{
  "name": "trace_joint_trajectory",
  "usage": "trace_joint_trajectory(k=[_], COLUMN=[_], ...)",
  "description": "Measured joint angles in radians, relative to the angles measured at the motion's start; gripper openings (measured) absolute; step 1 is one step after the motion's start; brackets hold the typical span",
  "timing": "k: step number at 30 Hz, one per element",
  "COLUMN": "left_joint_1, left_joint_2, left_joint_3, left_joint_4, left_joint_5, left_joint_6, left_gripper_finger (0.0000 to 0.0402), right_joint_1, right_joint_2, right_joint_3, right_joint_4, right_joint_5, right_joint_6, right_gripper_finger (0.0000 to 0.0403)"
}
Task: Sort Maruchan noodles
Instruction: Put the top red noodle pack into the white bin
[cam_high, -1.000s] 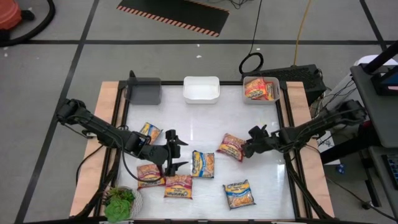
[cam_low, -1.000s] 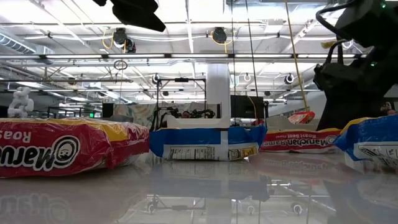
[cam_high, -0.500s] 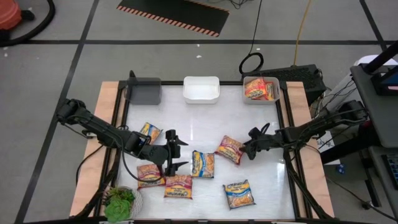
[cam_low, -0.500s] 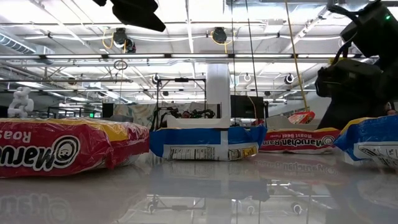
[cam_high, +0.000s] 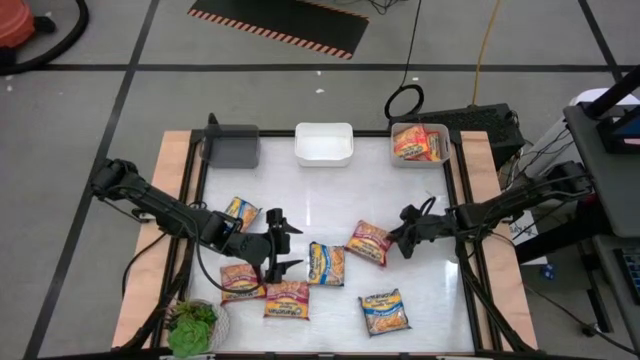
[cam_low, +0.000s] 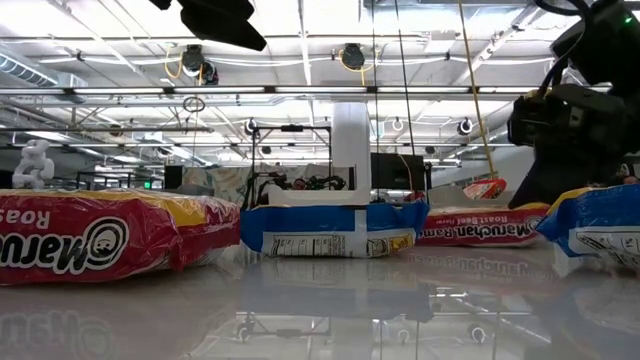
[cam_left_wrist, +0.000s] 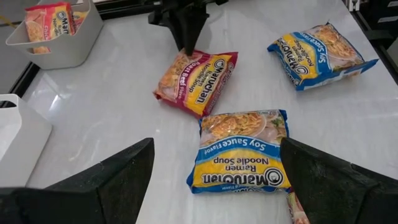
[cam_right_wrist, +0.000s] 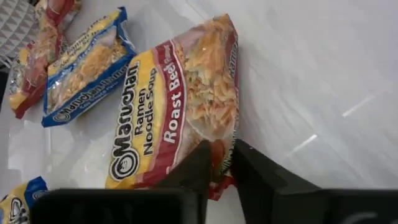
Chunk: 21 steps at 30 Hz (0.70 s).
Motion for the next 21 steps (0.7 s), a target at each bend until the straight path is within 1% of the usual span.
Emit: trace_joint_trajectory(k=[4,6,9,15,18,21], left_joint_1=[0.000,0.000,0.005,0.037,0.053,0.072], left_joint_2=[0.000,0.000,0.000,0.000,0.000,0.000], left_joint_3=[0.000,0.000,0.000,0.000,0.000,0.000], left_joint_4=[0.000,0.000,0.000,0.020,0.036,0.046], left_joint_5=[0.000,0.000,-0.006,-0.011,-0.025,-0.056], left_joint_6=[0.000,0.000,0.000,-0.011,-0.036,-0.072], left_gripper_finger=[0.0351,0.0351,0.0351,0.0351,0.0351,0.0351], right_joint_1=[0.000,0.000,0.000,0.000,0.002,0.003], right_joint_2=[-0.020,-0.034,-0.057,-0.089,-0.091,-0.091], right_joint_3=[0.000,0.000,0.000,0.000,0.002,0.011], right_joint_4=[0.007,0.014,0.063,0.255,0.336,0.355], right_joint_5=[0.004,0.005,0.007,0.008,0.007,-0.001], right_joint_6=[-0.021,-0.040,-0.086,-0.231,-0.273,-0.290], right_gripper_finger=[0.0011,0.0003,0.0003,0.0001,0.0001,0.0000])
